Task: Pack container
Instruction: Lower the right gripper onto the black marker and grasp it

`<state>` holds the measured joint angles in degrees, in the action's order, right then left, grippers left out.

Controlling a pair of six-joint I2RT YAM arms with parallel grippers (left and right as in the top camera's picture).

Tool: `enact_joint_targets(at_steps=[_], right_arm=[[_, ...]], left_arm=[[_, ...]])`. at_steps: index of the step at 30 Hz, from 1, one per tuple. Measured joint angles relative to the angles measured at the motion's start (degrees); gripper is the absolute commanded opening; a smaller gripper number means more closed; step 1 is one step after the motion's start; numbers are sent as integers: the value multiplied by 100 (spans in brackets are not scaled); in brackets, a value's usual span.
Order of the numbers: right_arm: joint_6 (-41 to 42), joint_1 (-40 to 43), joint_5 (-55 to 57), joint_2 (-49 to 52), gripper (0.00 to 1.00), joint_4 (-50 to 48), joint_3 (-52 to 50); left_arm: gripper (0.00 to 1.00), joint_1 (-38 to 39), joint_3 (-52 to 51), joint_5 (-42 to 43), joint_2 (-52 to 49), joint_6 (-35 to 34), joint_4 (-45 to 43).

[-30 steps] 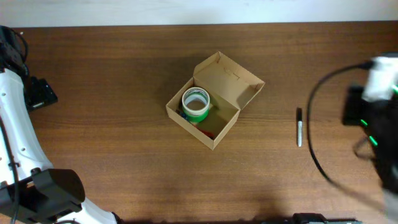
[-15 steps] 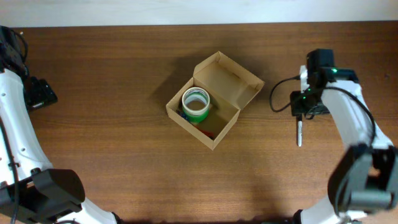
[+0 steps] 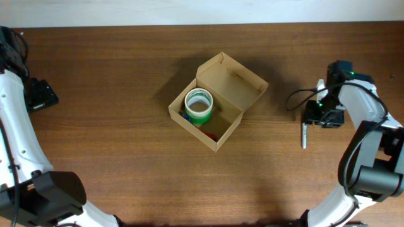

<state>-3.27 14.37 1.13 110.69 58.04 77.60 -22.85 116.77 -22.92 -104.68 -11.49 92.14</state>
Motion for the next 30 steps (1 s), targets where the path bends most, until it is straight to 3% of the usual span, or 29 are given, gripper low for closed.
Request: enact_joint_targets(at_steps=[30], right_arm=[[26,-313,-332,7,49,-284,-581]], left_arm=[[100,0,0,0,0,0,0]])
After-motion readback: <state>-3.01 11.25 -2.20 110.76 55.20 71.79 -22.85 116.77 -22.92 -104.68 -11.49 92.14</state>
